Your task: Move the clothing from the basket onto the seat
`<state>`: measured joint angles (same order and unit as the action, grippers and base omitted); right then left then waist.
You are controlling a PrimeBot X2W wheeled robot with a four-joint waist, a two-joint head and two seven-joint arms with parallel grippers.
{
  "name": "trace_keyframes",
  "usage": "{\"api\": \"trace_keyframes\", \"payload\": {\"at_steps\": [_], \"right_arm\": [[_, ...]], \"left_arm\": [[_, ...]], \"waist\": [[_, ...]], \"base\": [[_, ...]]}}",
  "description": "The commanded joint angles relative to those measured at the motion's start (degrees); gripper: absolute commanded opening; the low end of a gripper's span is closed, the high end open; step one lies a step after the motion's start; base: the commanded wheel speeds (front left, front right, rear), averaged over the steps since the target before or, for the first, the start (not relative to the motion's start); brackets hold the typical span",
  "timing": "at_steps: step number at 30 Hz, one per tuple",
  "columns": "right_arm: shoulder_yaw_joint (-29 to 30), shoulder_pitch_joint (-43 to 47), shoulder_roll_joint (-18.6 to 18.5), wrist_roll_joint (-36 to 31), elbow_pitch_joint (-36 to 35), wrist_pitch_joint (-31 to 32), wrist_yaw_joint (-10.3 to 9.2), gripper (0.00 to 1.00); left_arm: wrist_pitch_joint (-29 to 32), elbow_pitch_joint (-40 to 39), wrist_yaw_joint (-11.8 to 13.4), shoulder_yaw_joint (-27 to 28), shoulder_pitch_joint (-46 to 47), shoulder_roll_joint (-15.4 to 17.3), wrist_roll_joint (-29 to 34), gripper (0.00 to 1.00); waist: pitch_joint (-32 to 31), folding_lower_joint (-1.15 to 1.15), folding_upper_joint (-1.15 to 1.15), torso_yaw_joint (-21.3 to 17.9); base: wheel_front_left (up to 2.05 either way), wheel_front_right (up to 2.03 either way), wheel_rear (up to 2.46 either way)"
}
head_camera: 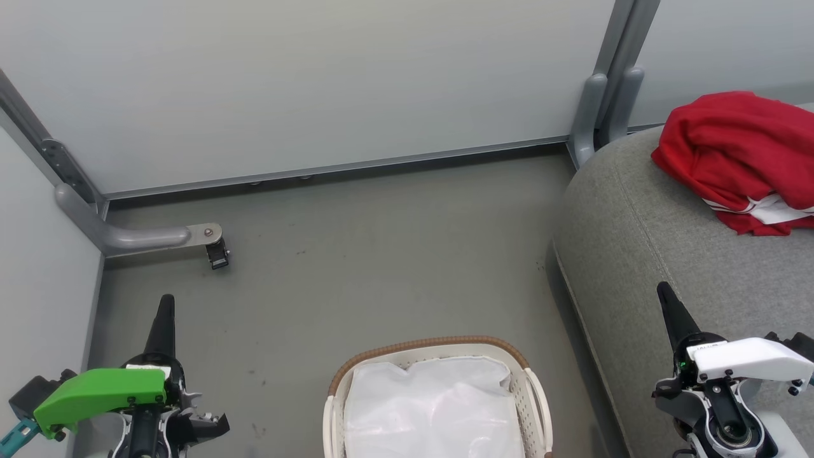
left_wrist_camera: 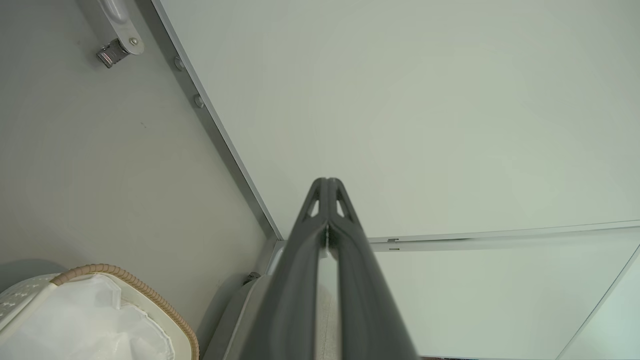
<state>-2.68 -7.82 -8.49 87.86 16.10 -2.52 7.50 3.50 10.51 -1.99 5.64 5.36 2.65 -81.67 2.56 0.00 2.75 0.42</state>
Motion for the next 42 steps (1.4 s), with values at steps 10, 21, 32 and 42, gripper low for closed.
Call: {"api": "trace_keyframes", "payload": {"at_steps": [10, 21, 32, 42], "right_arm": [[-1.0, -1.1, -1.7, 6.5, -0.4, 0.2, -0.01, 0.0], [-2.2, -1.4, -3.0, 12.3, -0.6, -0.2, -0.01, 0.0], [-3.8, -1.6, -4.5, 16.2, -0.9, -1.0, -0.01, 0.0], [-5.1, -1.6, -5.5, 17.4, -1.3, -2.1, -0.01, 0.0]], "left_arm": [[1.4, -0.7, 0.3, 0.7, 1.6, 0.4, -4.6, 0.0], [2.5, -1.0, 0.5, 1.1, 2.4, 0.4, -8.5, 0.0], [3.2, -1.2, 0.5, 1.3, 2.5, 0.4, -10.5, 0.0], [3.2, -1.2, 0.5, 1.3, 2.4, 0.4, -10.5, 0.0]], "waist": [[0.0, 0.0, -0.01, -0.2], [0.0, 0.0, -0.01, -0.3], [0.0, 0.0, -0.01, -0.4], [0.0, 0.0, -0.01, -0.4]], "base": [[0.0, 0.0, 0.0], [0.0, 0.0, 0.0], [0.0, 0.0, 0.0], [0.0, 0.0, 0.0]]}}
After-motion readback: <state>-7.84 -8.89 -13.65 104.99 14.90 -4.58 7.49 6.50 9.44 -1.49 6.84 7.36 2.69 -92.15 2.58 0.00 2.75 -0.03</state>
